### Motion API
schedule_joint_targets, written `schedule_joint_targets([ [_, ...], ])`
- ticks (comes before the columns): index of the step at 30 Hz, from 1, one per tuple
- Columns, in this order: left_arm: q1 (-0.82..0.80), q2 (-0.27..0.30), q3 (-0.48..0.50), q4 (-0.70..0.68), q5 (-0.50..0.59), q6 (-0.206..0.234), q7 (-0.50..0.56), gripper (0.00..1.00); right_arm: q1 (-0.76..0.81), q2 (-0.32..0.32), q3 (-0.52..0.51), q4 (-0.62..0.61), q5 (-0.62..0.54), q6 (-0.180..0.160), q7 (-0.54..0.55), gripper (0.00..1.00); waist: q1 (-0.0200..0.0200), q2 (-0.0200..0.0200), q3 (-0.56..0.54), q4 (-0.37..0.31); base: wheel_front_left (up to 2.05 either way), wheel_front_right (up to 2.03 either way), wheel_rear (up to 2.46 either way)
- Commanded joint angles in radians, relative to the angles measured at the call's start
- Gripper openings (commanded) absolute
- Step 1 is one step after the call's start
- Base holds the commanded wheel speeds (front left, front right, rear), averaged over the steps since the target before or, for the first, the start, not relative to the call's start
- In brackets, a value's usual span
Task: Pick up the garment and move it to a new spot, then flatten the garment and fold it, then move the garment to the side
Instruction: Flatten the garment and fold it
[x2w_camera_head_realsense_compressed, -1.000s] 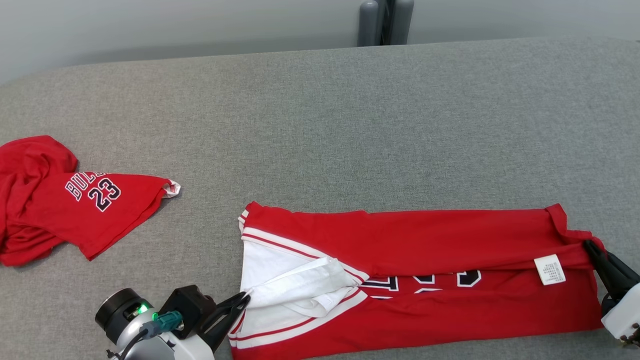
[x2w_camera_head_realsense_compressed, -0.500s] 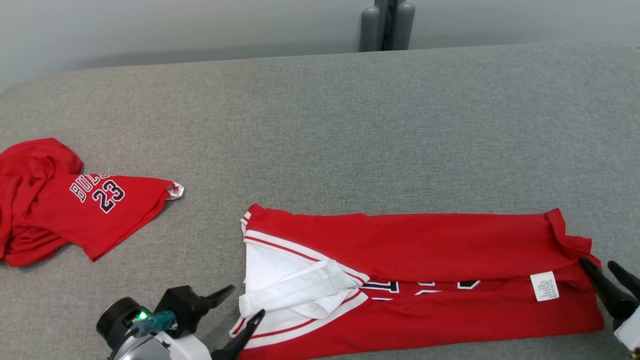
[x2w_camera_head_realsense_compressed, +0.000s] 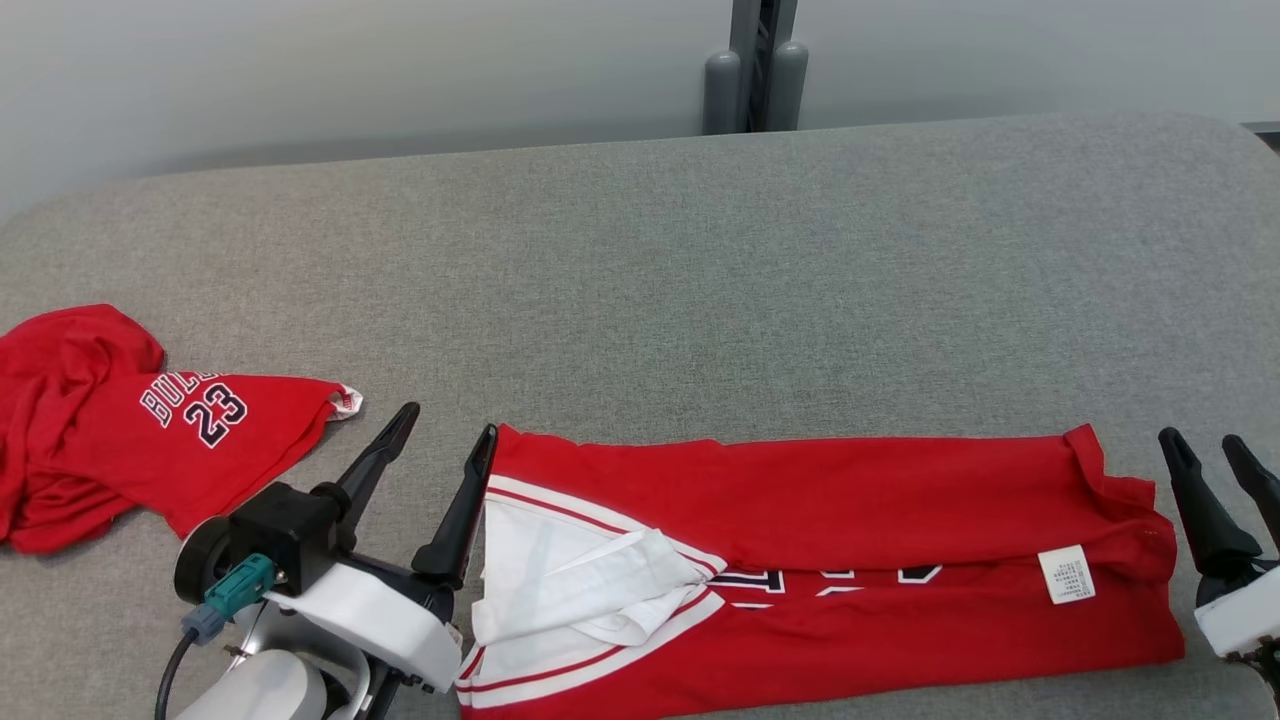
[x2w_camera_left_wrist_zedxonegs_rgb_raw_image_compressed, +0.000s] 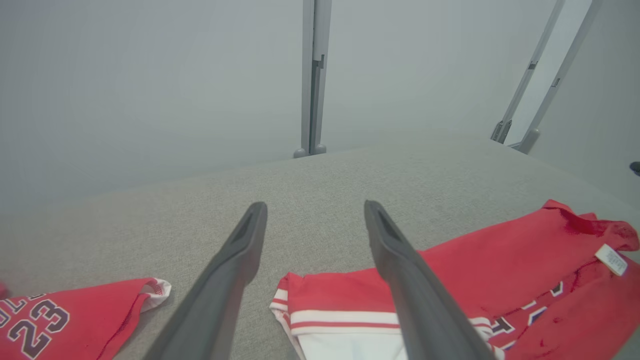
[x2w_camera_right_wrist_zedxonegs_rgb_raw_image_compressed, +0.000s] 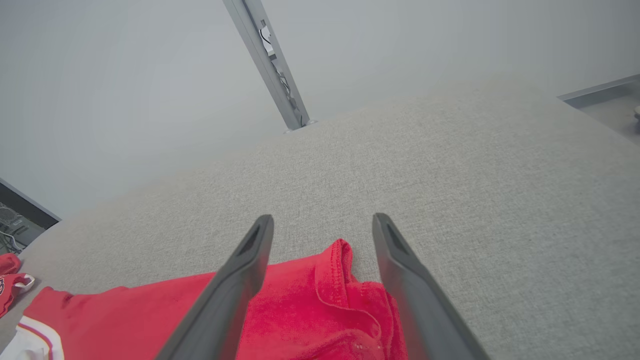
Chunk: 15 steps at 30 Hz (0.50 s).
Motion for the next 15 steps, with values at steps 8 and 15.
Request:
schedule_joint_targets([
  [8, 0.011, -0.112, 0.088, 0.079, 0.038, 0.005, -0.064, 1.0, -0.018, 0.065, -0.004, -0.016, -0.138, 0.0, -0.123, 1.0, 0.0, 0.0, -0.011, -0.008, 0.0, 0.0, 0.0],
  [15, 0.072, -0.241, 0.225, 0.104, 0.182, -0.057, -0.064, 1.0, -0.021, 0.137, 0.004, 0.028, -0.236, 0.0, -0.163, 1.0, 0.0, 0.0, -0.012, -0.008, 0.0, 0.0, 0.0],
])
